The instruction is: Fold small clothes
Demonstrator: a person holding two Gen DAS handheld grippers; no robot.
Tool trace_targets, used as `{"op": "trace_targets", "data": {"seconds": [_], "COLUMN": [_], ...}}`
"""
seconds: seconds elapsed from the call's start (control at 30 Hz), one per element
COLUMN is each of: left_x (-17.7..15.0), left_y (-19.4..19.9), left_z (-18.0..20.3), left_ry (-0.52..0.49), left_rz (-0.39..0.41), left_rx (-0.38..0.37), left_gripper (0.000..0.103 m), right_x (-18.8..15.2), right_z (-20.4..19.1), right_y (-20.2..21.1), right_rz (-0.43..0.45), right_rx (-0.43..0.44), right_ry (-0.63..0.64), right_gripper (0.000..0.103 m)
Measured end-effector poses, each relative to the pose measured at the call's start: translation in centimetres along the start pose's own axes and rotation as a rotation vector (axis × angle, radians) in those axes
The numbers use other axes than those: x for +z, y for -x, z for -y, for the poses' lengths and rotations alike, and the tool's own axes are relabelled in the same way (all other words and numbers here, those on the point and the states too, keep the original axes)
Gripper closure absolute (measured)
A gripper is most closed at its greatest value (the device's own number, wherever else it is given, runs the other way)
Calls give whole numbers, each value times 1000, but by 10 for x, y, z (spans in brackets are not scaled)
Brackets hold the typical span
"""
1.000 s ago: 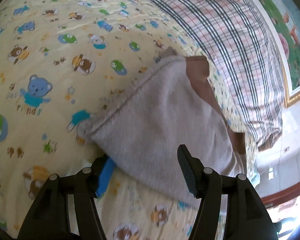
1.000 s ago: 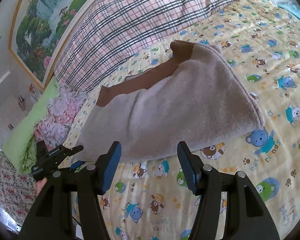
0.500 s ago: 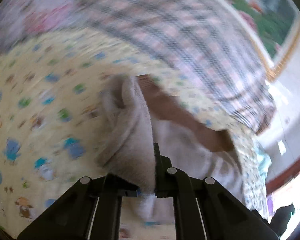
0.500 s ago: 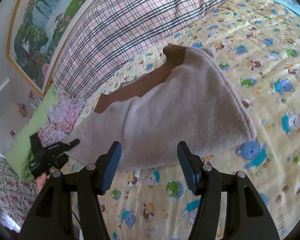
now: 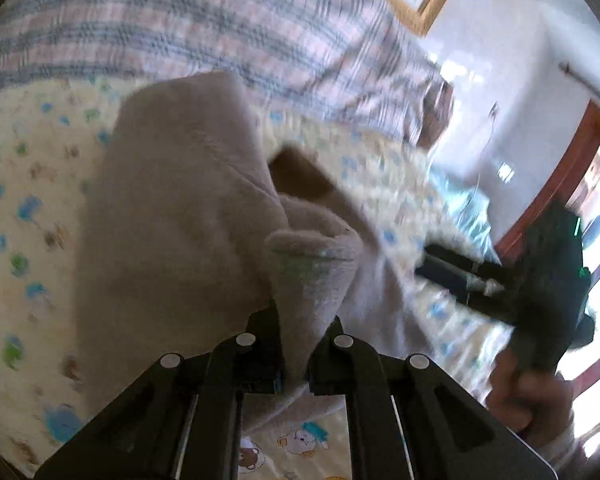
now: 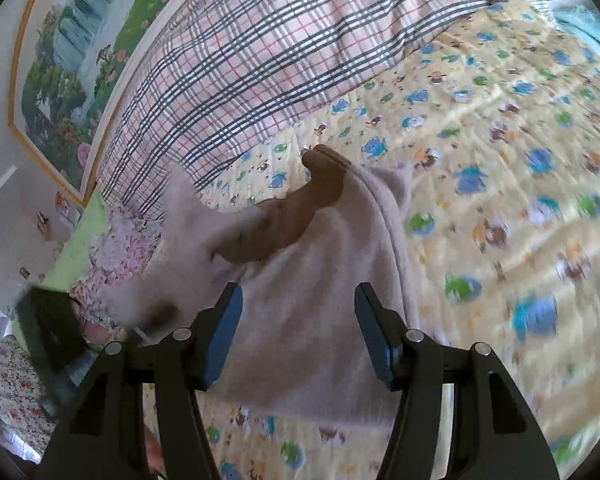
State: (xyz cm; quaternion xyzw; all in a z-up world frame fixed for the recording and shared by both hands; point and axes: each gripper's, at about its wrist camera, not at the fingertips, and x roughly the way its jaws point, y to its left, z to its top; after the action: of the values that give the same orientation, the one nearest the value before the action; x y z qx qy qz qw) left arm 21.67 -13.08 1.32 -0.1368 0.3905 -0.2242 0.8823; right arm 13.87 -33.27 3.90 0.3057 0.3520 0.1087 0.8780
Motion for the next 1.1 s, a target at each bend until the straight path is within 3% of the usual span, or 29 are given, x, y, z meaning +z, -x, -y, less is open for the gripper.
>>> {"op": "trace_targets", "data": {"seconds": [0.1,0.3,0.47,0.53,0.6,0.63,0.67,0.73,0.93,1.1], "left_x": [-7,1,-3,-5,-7,-6,-2,3,15,-3], "left_y": [-8,18,31,30,28,27,27,30,13,-38], "left_z": [-7,-9,-7,-7,-6,-4,0,7,56,77], "left_ry": [21,14,-22,-32,-43,-48,-54,-69,-139,-173], "left_rz": [-21,32,35,26,23,22,23,33,37,-49], "left_rx": [3,-15,-8,1,10,16,21,5,-90,-71], "left_gripper": [97,97,97,97,97,97,97,97,96,96], "right_x": [15,23,26,30,35,37,39,46,84,86], "right_z": [2,-9,-32,-38,-48,-50,-52,-55,-59,-16], "right_y": [-25,-93,-143,-157,-175,-181,-187,-187,-116,-100], "right_rz": [-72,-243,-341,-351,-362,-370,-385,-382,-236,-233], "right_rx": [79,238,306,288,294,277,257,252,269,99], "right_ry": [-24,-85,-92,-82,-41,-35,-27,-14,114,165], "right_gripper": [43,36,36,36,46,70,79,85,86,86]}}
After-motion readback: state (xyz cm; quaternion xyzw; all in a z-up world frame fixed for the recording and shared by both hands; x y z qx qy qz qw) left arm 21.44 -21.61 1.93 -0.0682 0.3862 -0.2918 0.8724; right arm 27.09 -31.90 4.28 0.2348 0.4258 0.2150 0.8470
